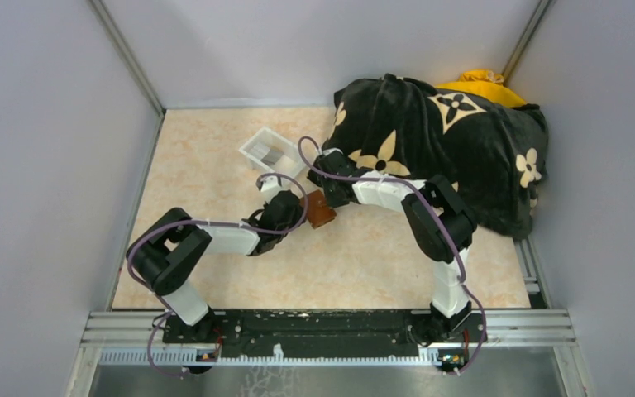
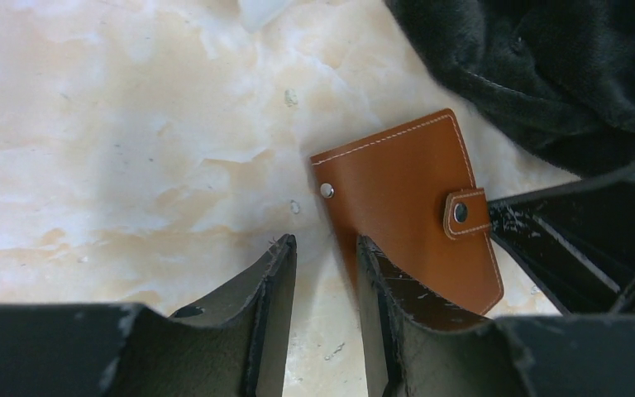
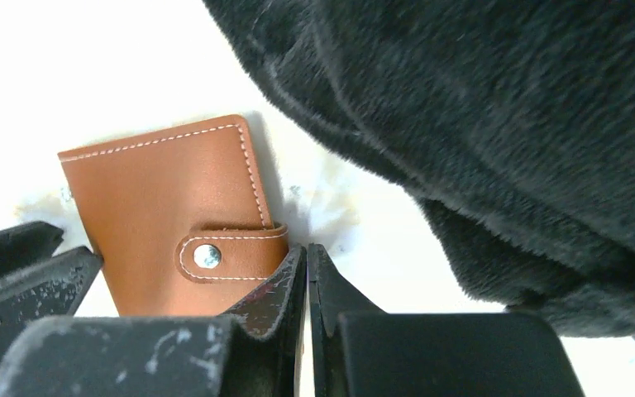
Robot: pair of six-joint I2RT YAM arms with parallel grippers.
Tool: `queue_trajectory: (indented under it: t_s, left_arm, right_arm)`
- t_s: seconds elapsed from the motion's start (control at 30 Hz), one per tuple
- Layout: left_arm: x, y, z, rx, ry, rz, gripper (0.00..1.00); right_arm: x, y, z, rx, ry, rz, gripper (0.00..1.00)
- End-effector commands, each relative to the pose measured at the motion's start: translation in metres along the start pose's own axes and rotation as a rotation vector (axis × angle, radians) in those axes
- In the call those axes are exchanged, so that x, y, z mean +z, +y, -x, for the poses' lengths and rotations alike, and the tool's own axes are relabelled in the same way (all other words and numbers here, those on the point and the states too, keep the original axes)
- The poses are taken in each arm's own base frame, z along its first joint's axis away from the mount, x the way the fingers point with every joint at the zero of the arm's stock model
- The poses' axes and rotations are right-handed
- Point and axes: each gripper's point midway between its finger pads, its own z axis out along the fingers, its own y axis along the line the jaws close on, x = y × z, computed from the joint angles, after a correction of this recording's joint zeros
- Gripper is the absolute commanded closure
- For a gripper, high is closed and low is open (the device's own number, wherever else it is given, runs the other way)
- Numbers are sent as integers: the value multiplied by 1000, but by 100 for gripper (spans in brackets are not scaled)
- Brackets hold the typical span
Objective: Put the credit cards into the card holder
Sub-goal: Close the card holder at the center of the board.
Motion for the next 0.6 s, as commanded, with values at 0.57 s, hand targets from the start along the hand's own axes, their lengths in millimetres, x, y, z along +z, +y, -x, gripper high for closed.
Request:
queue_trajectory:
  t_s: [0.57]
  left_arm:
    - [-4, 57, -27, 109, 104, 151, 58]
  right_arm:
    - [-46, 1, 18, 118, -99, 69, 81]
